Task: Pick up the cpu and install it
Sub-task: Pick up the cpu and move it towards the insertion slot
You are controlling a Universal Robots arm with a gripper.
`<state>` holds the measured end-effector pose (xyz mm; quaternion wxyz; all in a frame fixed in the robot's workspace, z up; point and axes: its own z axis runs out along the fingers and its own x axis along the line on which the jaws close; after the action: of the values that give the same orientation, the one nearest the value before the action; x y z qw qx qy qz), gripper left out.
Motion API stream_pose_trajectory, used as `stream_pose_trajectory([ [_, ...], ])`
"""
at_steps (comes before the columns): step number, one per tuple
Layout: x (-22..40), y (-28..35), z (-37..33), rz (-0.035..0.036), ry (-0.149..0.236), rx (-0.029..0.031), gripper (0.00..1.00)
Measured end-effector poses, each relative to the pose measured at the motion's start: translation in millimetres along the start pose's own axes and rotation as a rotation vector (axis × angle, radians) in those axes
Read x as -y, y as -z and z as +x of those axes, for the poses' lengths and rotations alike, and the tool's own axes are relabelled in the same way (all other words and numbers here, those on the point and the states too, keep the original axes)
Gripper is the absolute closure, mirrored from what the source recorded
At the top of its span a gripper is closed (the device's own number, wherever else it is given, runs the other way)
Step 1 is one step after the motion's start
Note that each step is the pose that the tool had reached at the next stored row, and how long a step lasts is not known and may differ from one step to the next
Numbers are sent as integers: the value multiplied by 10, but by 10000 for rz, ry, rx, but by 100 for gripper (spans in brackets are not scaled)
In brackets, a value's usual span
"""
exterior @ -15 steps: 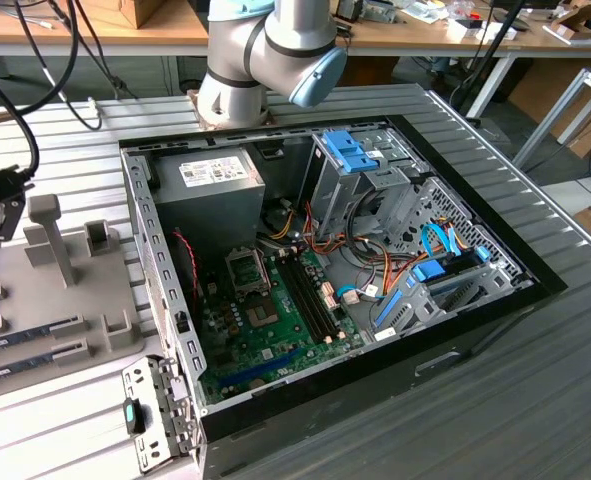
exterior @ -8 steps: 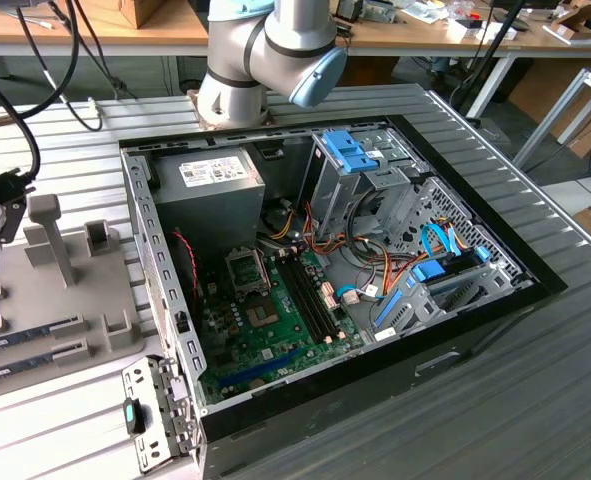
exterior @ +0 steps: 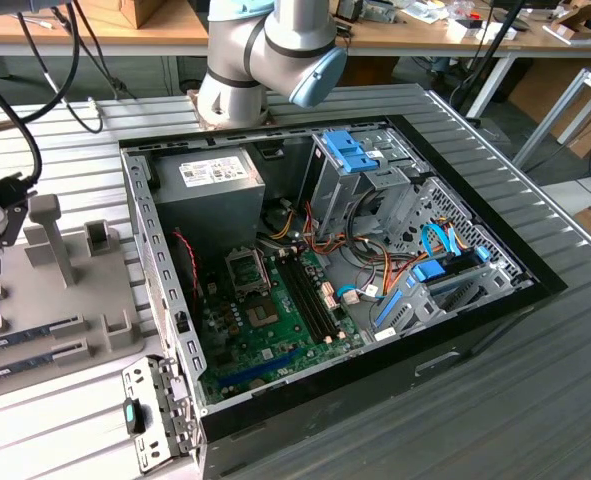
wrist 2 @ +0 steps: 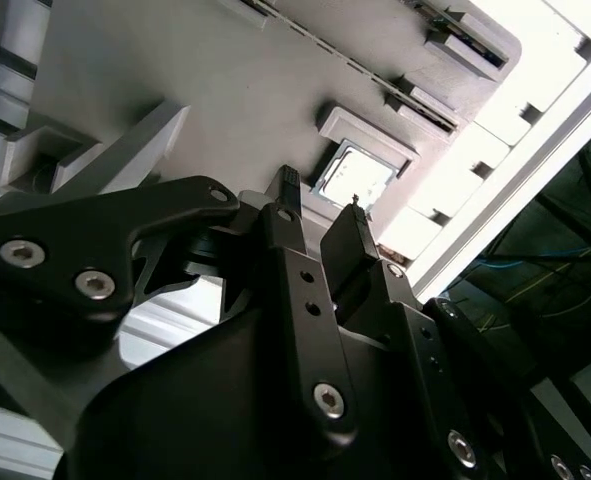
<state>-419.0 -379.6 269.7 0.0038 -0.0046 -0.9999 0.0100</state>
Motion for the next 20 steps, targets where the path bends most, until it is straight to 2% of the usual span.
stream_pose_trajectory([
  [20, -2, -101, 1, 0, 0, 0, 64],
])
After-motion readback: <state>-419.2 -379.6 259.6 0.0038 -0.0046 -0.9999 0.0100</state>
